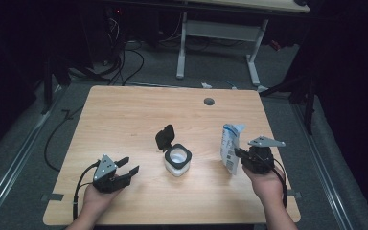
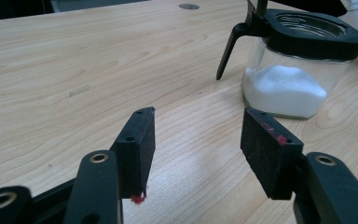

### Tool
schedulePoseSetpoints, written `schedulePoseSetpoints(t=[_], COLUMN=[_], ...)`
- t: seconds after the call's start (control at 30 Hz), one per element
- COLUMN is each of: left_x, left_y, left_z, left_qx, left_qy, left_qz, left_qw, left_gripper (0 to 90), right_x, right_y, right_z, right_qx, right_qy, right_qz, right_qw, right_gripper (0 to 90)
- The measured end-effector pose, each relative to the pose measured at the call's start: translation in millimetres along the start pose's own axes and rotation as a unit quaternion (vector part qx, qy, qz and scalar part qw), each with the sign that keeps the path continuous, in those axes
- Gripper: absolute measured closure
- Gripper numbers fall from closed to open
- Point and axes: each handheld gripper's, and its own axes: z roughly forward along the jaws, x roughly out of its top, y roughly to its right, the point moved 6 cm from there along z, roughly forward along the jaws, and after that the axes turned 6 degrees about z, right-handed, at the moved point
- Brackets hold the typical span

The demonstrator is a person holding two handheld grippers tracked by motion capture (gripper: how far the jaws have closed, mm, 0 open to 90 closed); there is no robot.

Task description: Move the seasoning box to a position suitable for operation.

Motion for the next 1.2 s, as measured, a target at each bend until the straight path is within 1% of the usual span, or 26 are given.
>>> schedulePoseSetpoints(t=[0.03, 0.17, 0.27, 0.43, 0.5, 0.57, 0.6, 0.63, 0.67, 0.73, 0.8, 0.87, 0.9, 1.0, 1.07, 1.1, 1.17, 1.2], left_x=[0.3, -0.5, -1.7, -3.0, -3.1, -2.8, -3.1, -3.8, -4.7, -6.1, -7.7, -8.8, -9.1, -9.9, -10.0, -10.2, -11.0, -11.3], left_y=[-0.9, -7.4, -12.2, -19.7, -21.8, -23.4, -24.7, -25.7, -26.3, -27.5, -28.1, -28.1, -27.6, -24.3, -22.2, -21.5, -20.9, -20.9], left_z=[-0.4, -2.4, -2.9, -5.2, -7.6, -9.7, -10.7, -11.1, -10.9, -10.6, -10.2, -9.8, -9.4, -8.1, -8.3, -8.5, -8.5, -8.5], left_qx=[-0.001, 0.010, 0.018, 0.030, 0.031, 0.033, 0.036, 0.037, 0.038, 0.042, 0.044, 0.044, 0.044, 0.041, 0.036, 0.035, 0.032, 0.031], left_qy=[0.000, -0.003, -0.006, -0.008, -0.006, -0.001, 0.000, -0.002, -0.005, -0.008, -0.012, -0.015, -0.015, -0.019, -0.018, -0.018, -0.018, -0.017], left_qz=[-0.002, 0.008, 0.014, 0.015, 0.015, 0.016, 0.016, 0.016, 0.014, 0.015, 0.015, 0.010, 0.009, 0.012, 0.012, 0.012, 0.011, 0.010], left_qw=[1.0000, 0.9999, 0.9997, 0.9994, 0.9994, 0.9993, 0.9992, 0.9992, 0.9992, 0.9990, 0.9988, 0.9989, 0.9989, 0.9989, 0.9991, 0.9992, 0.9993, 0.9993], left_gripper=[45.1, 45.0, 45.0, 45.0, 45.0, 44.9, 44.8, 44.8, 44.8, 44.7, 44.7, 44.8, 44.8, 44.8, 44.8, 44.8, 44.9, 44.8], right_x=[-0.9, -4.0, -7.4, -12.6, -15.3, -17.4, -18.5, -20.1, -21.2, -20.0, -18.0, -18.7, -19.1, -20.6, -21.9, -22.8, -24.5, -25.0], right_y=[0.1, -0.2, -0.5, 0.3, -0.5, -1.6, -2.6, -4.2, -4.9, -5.1, -7.8, -11.0, -12.2, -13.2, -12.4, -11.0, -7.7, -6.0], right_z=[-0.8, -1.2, 0.1, 5.2, 7.8, 9.3, 9.8, 11.0, 12.2, 13.1, 9.6, 7.9, 7.7, 4.2, 2.4, 1.7, 0.5, 0.3], right_qx=[0.000, 0.002, 0.000, -0.009, -0.012, -0.012, -0.014, -0.011, -0.006, -0.013, 0.001, -0.004, -0.003, -0.002, -0.002, -0.003, -0.008, -0.010], right_qy=[0.008, 0.033, 0.047, 0.078, 0.092, 0.098, 0.102, 0.101, 0.098, 0.089, 0.101, 0.108, 0.112, 0.124, 0.124, 0.123, 0.128, 0.132], right_qz=[0.003, 0.007, 0.004, 0.001, 0.004, 0.004, 0.001, -0.003, -0.006, -0.023, -0.022, -0.030, -0.033, -0.027, -0.024, -0.023, -0.015, -0.015], right_qw=[1.0000, 0.9994, 0.9989, 0.9969, 0.9956, 0.9951, 0.9947, 0.9948, 0.9951, 0.9957, 0.9946, 0.9937, 0.9931, 0.9919, 0.9920, 0.9921, 0.9916, 0.9911], right_gripper=[89.1, 89.1, 89.2, 89.2, 89.2, 89.2, 89.2, 89.2, 89.1, 89.2, 89.2, 89.2, 89.2, 89.1, 89.1, 89.1, 89.1, 89.1])
